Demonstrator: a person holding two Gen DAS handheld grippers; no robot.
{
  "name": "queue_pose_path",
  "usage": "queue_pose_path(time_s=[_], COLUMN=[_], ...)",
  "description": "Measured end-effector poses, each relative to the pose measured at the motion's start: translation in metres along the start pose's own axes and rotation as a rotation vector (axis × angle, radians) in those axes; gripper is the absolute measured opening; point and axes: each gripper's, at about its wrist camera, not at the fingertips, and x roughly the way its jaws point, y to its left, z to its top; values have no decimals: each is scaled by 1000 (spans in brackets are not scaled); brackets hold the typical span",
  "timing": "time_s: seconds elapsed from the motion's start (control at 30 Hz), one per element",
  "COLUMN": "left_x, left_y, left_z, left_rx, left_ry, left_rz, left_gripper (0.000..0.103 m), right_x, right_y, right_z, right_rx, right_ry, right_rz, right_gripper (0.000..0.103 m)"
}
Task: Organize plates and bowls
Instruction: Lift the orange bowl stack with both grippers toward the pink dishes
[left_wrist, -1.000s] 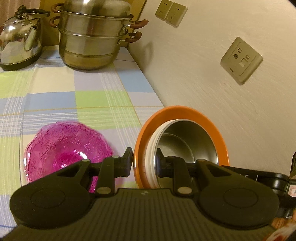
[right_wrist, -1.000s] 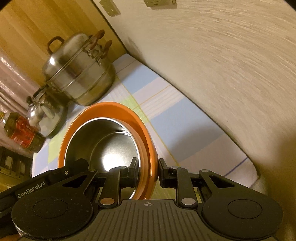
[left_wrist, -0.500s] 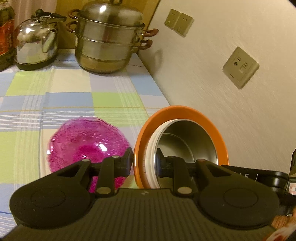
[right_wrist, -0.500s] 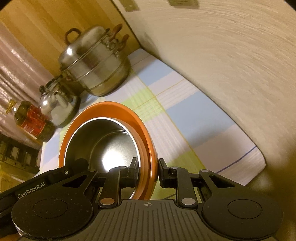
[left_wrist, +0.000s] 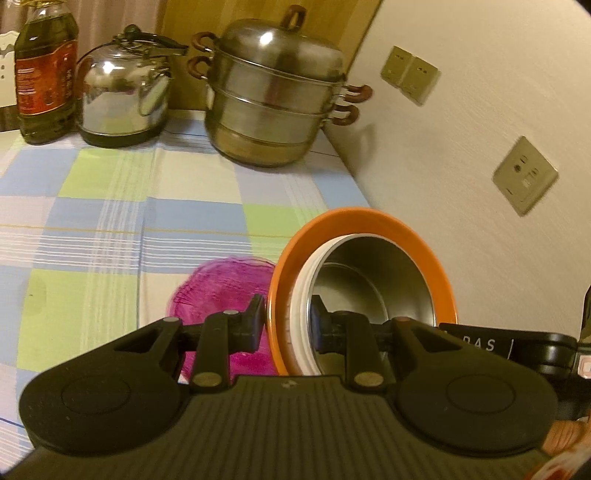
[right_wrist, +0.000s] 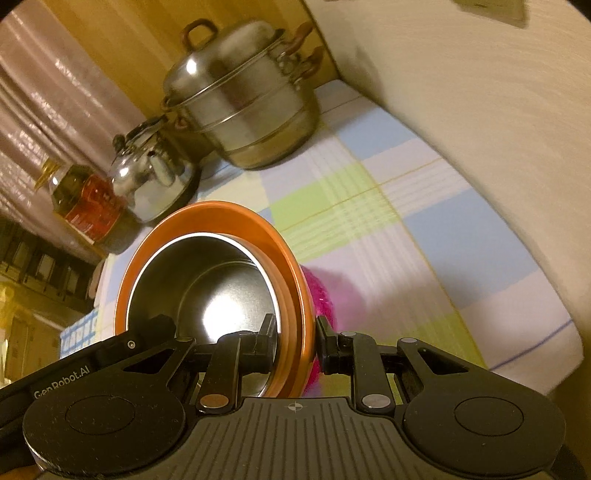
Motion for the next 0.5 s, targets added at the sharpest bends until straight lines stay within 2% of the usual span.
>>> queue_pose_path(time_s=[0.5], left_x=[32], left_y=[36], left_z=[0], left_rx=[-38], left_ry=[55], left_rz=[45], left_gripper=[22], right_x=[59], right_y=[11], right_z=[11], right_rx=[-42], right_ry=[104], right_rz=[0], right_gripper=[22])
